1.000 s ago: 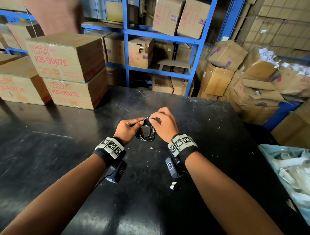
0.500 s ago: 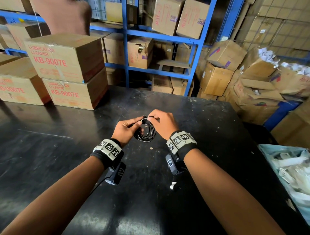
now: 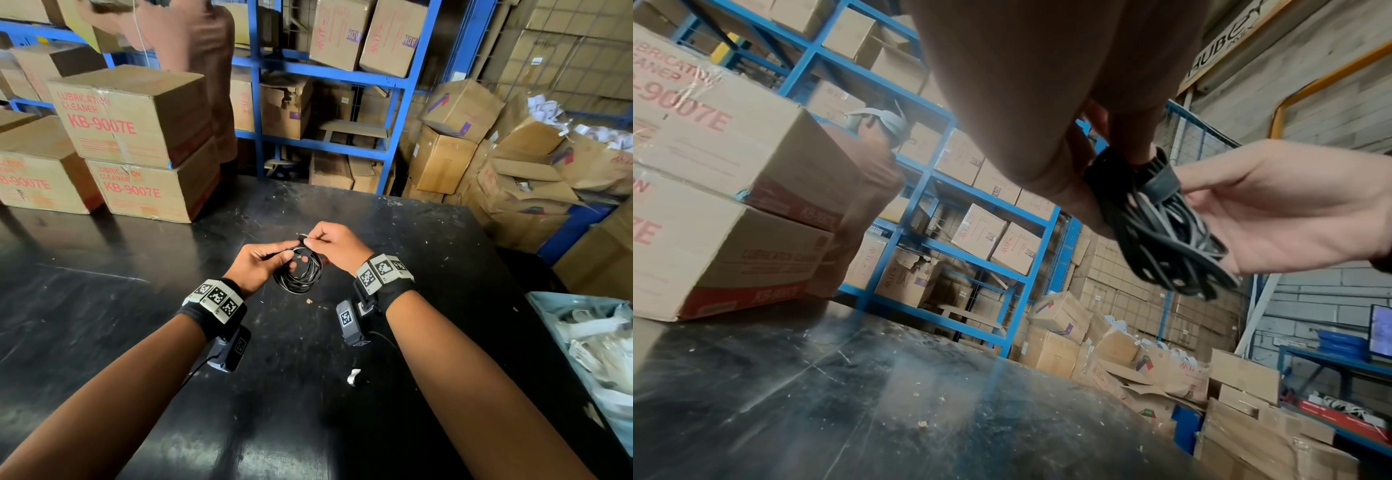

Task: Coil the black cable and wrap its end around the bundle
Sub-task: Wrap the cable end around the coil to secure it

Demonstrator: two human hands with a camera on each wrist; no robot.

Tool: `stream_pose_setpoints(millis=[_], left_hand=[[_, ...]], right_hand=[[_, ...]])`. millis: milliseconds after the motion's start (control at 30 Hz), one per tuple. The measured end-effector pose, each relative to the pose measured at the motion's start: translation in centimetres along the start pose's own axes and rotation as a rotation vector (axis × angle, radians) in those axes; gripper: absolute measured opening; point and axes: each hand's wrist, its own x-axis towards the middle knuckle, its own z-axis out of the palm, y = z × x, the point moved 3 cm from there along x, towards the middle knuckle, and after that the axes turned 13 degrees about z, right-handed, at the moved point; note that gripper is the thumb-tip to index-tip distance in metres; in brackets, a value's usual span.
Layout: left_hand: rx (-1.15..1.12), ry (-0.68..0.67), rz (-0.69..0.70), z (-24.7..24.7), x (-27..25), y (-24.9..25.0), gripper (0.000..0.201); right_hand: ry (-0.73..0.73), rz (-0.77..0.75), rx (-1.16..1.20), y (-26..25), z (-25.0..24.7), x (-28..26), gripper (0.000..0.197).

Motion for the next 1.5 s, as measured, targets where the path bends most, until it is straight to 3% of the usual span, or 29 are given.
stream_pose_setpoints(millis=[100,267,467,600,767,900,1067,1333,1500], left_hand=[[0.011,-0.054,0.003,0.1,-0.1,0.1,0.031],[0.052,-0.088,0.008,0.2,-0.3,-0.1,0.03],[0.095,-0.083,0.009,0.2,-0.3,-0.2,0.027],[0.094,-0.056,0.003,0.2,-0.3,-0.2,0.027],[0.074,0.005,0.013,0.5,-0.3,0.1,0.03],[0.075,0.052,0.031,0.5,-0.2,0.0,0.031],[0.108,0.034,0.044,0.8,-0.6,-0.3,0.029],[0.191,0.09,0.077,1.5,-0.5,-0.7,0.027],[0.251,0.135,0.096,0.8,-0.2,-1.0,0.024]], right_hand=[[-0.041,0.005,0.051,-0.3,-0.2,-0.6,0.005],[0.028,0.023,-0.039,0.1,0.0,-0.3,0.018],[0.203,0.017,-0.087,0.6,0.7,0.1,0.025],[0.239,-0.004,-0.093,0.6,0.8,-0.3,0.015],[0.254,-0.004,-0.015,0.7,0.9,-0.1,0.022],[0.175,0.007,0.074,0.5,0.6,-0.1,0.014],[0.16,0.01,-0.064,1.1,0.5,0.0,0.01],[0.314,0.009,-0.152,0.6,0.4,-0.7,0.015],[0.32,-0.036,-0.124,0.4,0.0,-0.8,0.013]])
